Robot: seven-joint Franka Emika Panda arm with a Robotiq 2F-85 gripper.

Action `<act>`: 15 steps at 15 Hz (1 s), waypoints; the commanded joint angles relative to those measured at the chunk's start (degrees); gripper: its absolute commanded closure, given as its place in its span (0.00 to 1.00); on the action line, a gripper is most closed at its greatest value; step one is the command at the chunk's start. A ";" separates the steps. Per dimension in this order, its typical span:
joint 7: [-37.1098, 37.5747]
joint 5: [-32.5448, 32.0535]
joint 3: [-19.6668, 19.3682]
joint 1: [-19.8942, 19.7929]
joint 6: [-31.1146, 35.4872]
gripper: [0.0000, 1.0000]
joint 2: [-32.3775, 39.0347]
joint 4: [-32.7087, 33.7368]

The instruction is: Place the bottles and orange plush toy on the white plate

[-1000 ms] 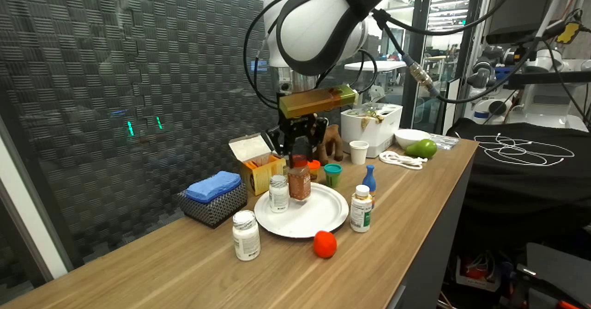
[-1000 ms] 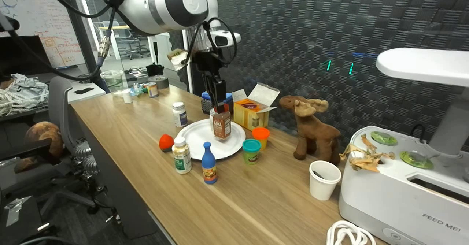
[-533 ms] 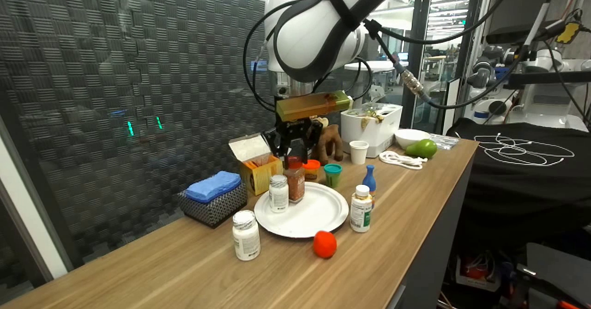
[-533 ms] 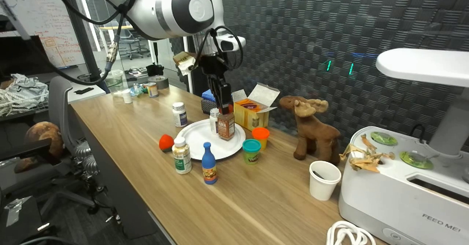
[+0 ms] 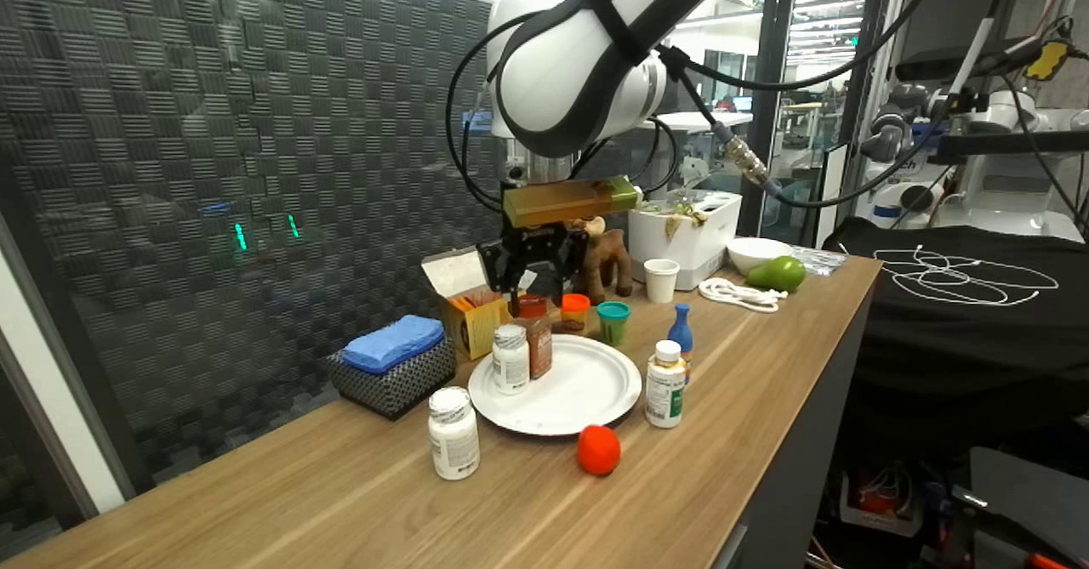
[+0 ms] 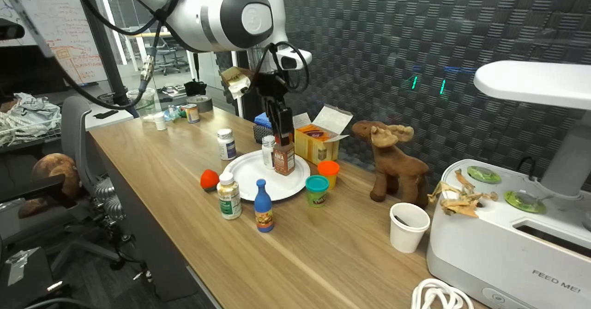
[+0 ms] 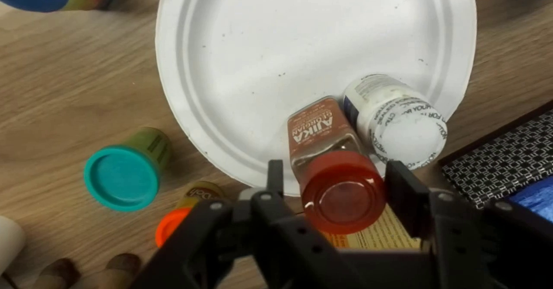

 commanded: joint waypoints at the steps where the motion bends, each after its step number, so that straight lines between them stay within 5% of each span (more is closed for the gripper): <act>1: -0.75 0.78 -1.36 0.89 -0.42 0.05 -0.40 0.87; 15: -5.60 0.39 -6.29 -2.76 -0.63 0.00 1.93 5.49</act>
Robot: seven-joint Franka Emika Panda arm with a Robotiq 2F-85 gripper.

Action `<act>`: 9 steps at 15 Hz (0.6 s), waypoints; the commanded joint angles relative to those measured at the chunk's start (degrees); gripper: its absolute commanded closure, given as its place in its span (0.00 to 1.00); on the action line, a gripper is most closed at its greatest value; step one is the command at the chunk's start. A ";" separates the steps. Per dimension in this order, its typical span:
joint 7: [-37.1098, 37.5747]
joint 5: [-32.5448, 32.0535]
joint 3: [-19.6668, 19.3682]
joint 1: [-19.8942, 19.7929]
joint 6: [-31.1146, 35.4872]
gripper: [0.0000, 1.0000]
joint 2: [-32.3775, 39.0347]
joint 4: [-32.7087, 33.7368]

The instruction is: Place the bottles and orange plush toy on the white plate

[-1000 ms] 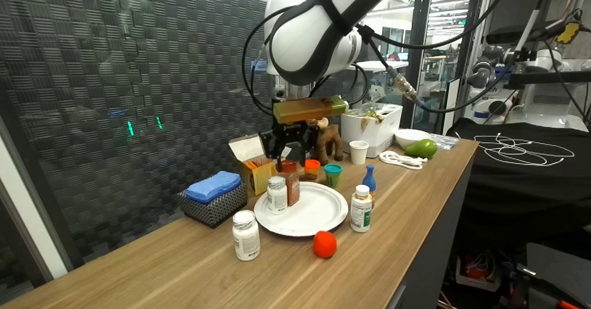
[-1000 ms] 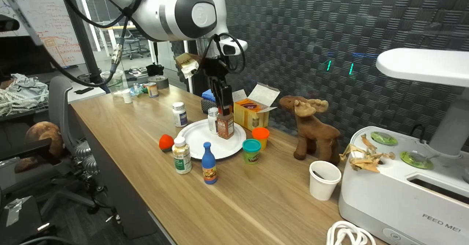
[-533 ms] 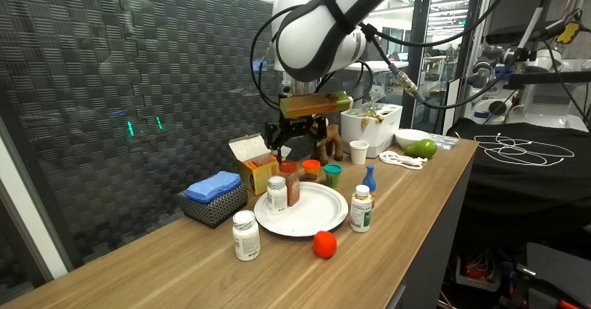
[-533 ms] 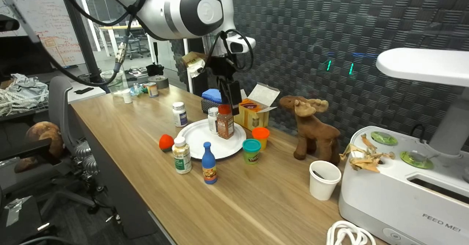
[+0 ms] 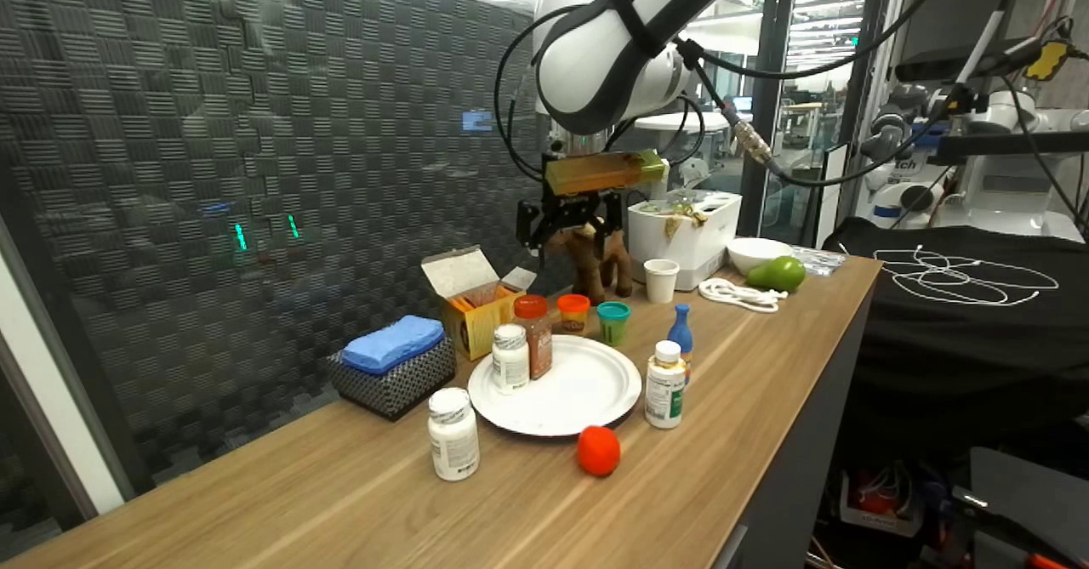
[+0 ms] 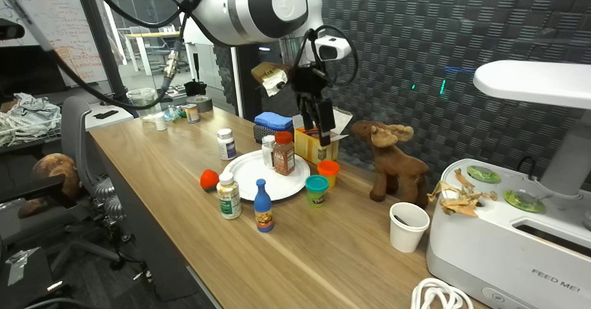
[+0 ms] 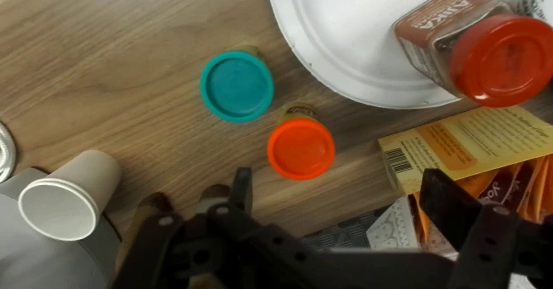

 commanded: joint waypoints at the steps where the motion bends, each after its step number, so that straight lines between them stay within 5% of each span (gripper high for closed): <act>1: -2.68 0.62 -0.16 -0.93 -0.51 0.00 2.34 2.89; 9: -11.23 3.64 2.22 -2.83 0.51 0.00 6.96 4.59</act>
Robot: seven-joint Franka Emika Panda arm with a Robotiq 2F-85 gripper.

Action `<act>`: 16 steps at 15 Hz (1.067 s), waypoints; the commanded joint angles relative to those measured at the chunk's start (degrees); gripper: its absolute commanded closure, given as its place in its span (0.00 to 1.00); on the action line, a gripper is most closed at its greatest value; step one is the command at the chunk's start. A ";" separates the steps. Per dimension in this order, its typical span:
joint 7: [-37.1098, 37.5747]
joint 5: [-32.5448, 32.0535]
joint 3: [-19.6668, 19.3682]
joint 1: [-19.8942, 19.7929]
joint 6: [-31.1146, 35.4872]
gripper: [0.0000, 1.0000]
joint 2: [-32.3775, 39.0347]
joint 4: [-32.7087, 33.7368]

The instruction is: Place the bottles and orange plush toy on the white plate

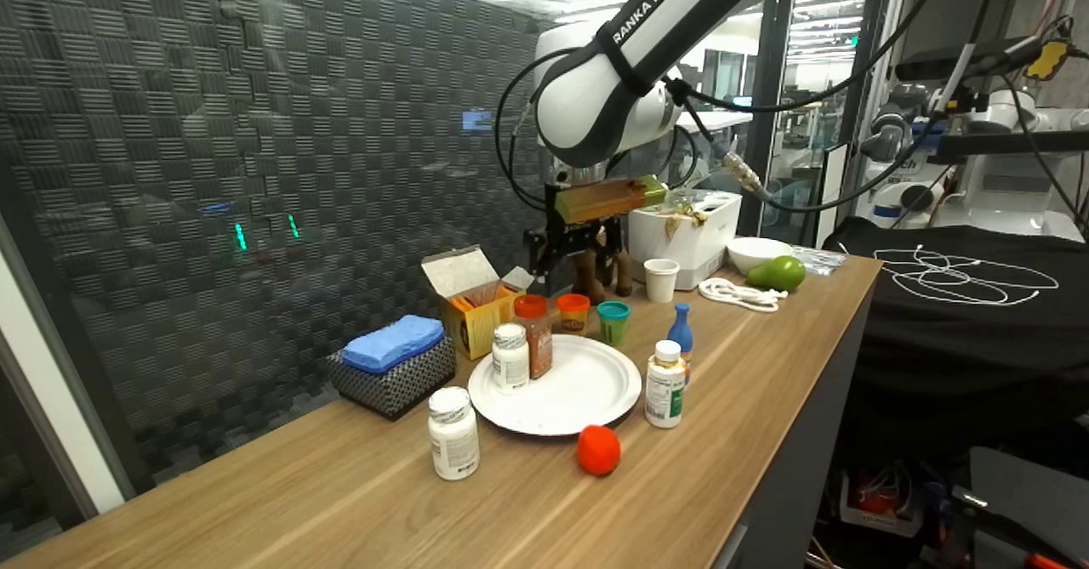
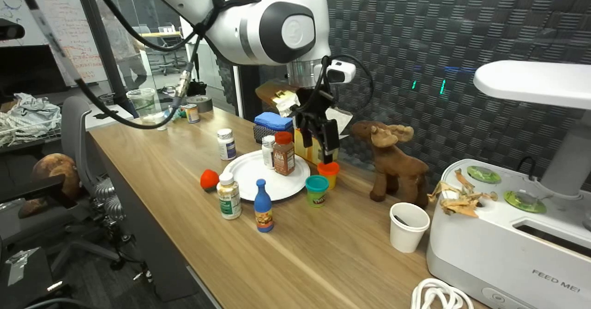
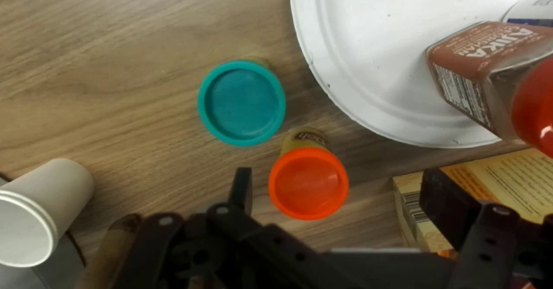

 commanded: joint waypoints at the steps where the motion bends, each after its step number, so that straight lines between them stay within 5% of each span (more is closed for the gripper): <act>1: -4.82 2.25 1.25 -1.32 0.07 0.00 3.18 3.67; 10: -8.37 2.06 0.68 -2.56 -1.39 0.00 9.22 9.69; 12: -8.45 1.97 0.63 -2.61 -1.61 0.26 9.39 10.25; 16: -7.24 0.44 -0.35 -1.41 -2.32 0.58 7.69 9.94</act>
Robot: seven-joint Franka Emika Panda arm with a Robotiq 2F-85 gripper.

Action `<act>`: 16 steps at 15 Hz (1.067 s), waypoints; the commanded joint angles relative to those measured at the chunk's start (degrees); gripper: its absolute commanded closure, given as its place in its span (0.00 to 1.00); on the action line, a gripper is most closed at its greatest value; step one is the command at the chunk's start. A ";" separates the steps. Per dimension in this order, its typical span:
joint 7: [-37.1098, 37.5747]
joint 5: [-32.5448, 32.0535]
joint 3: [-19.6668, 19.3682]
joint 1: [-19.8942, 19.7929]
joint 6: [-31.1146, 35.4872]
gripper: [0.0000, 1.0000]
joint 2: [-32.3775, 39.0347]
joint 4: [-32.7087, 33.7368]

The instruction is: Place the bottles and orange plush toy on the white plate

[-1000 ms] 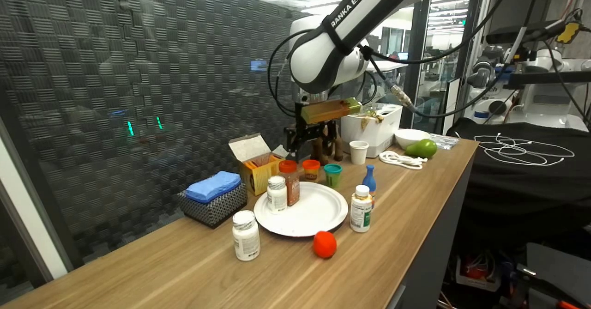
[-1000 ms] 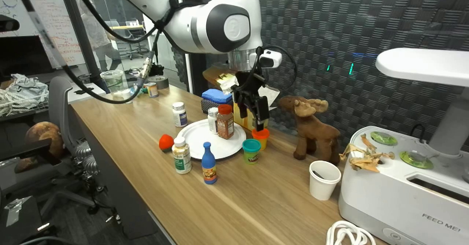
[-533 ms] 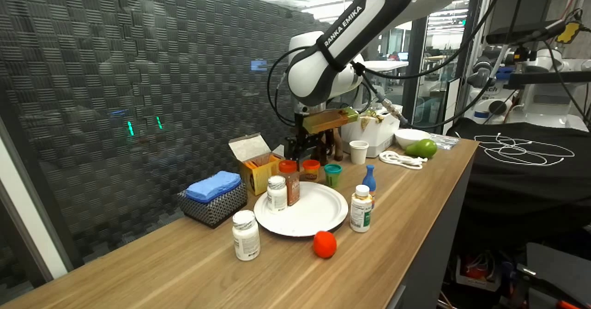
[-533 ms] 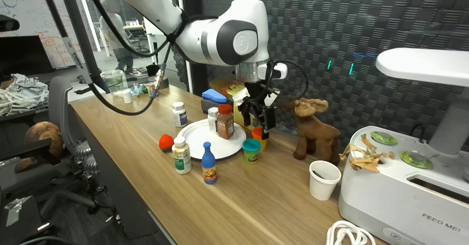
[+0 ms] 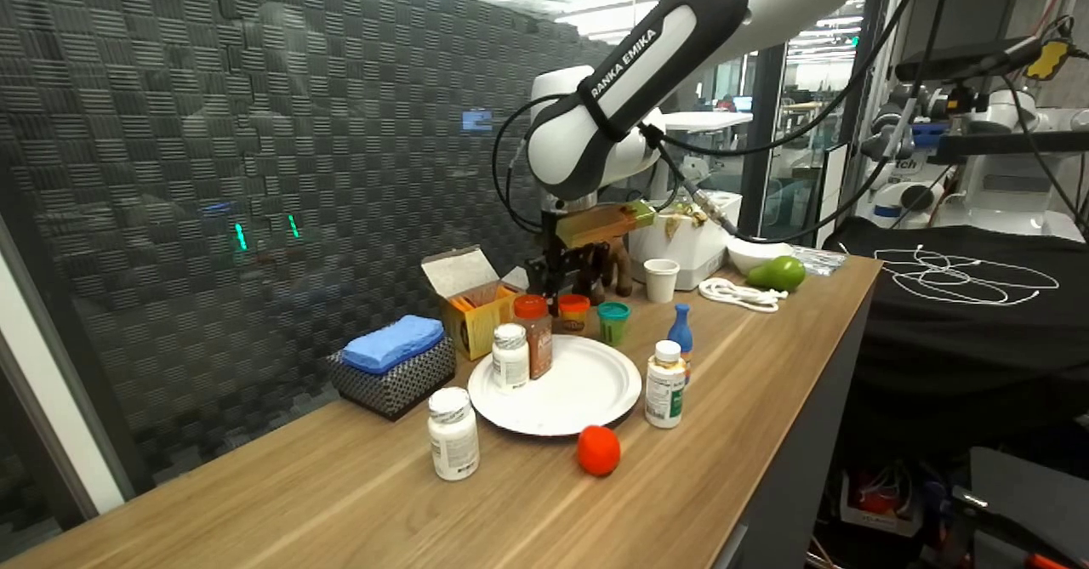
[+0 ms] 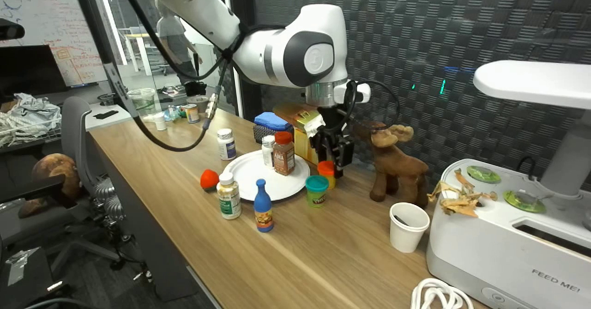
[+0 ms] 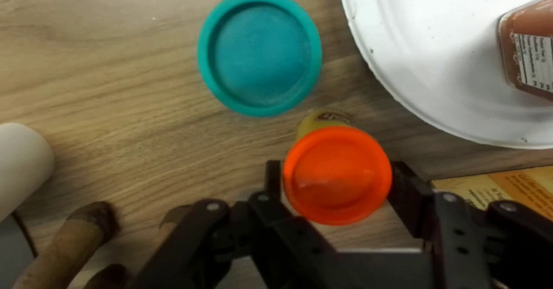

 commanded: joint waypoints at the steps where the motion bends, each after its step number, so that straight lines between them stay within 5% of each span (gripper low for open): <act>1: 0.67 -1.40 -1.59 1.67 -2.02 0.67 -1.63 1.54; 8: 2.84 -4.29 -2.02 5.09 -1.85 0.72 -8.98 -1.37; 16: -1.39 -7.61 1.08 7.04 0.39 0.72 -22.23 -14.93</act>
